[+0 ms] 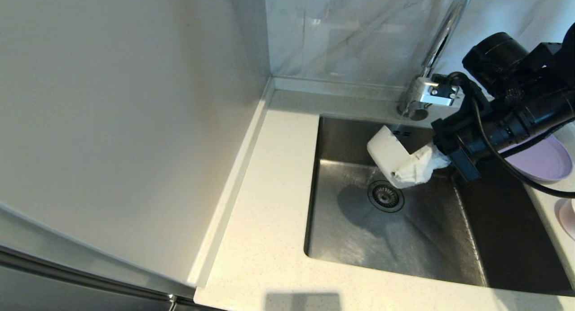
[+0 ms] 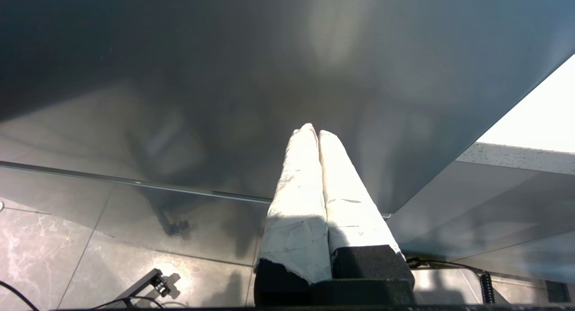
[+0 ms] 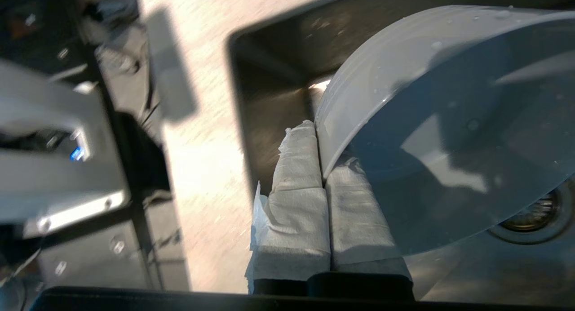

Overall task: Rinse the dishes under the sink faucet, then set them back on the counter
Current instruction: Rinse the bowl

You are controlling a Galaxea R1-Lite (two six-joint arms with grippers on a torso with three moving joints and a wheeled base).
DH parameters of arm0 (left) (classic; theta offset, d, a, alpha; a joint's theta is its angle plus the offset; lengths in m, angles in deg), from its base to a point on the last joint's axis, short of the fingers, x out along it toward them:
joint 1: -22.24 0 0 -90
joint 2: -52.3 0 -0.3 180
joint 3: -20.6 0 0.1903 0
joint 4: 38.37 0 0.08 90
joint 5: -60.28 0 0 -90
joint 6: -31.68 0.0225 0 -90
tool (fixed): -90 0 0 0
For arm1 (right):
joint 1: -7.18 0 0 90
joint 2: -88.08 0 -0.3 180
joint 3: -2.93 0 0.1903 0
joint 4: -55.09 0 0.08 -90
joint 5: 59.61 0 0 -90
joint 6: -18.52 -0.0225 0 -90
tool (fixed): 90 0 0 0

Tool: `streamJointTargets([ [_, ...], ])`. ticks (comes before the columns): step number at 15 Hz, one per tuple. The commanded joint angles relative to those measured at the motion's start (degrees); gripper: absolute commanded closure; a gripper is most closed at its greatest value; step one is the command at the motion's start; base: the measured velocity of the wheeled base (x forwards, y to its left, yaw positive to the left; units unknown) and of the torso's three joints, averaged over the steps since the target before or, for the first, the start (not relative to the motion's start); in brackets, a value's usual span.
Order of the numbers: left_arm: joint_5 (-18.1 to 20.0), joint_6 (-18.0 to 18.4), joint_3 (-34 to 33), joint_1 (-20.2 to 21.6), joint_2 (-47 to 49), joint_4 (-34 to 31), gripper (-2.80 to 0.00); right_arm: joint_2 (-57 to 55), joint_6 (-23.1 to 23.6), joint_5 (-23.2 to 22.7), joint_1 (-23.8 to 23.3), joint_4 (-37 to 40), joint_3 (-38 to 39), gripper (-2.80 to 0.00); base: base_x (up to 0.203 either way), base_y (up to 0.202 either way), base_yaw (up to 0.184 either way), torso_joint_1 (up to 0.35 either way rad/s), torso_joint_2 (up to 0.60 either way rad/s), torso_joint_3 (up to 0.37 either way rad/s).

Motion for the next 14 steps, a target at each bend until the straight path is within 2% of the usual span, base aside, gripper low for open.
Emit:
streamJointTargets([
  [1, -0.01, -0.01, 0.0, 0.0, 0.0, -0.02, 0.0, -0.63, -2.25, 0.97, 0.27, -6.05, 0.05, 0.0, 0.0, 0.0, 0.0, 0.0, 0.0, 0.0],
  [5, -0.01, -0.01, 0.0, 0.0, 0.0, -0.02, 0.0, -0.65, -4.28, 2.69, 0.19, -14.59, -0.01, 0.0, 0.0, 0.0, 0.0, 0.0, 0.0, 0.0],
  [7, -0.01, -0.01, 0.0, 0.0, 0.0, -0.02, 0.0, -0.71, -4.57, 6.12, 0.18, -17.25, 0.05, 0.0, 0.0, 0.0, 0.0, 0.0, 0.0, 0.0],
  [14, -0.01, -0.01, 0.0, 0.0, 0.0, -0.02, 0.0, -0.5, -5.89, 10.65, -1.96, -19.48, 0.07, 0.0, 0.0, 0.0, 0.0, 0.0, 0.0, 0.0],
])
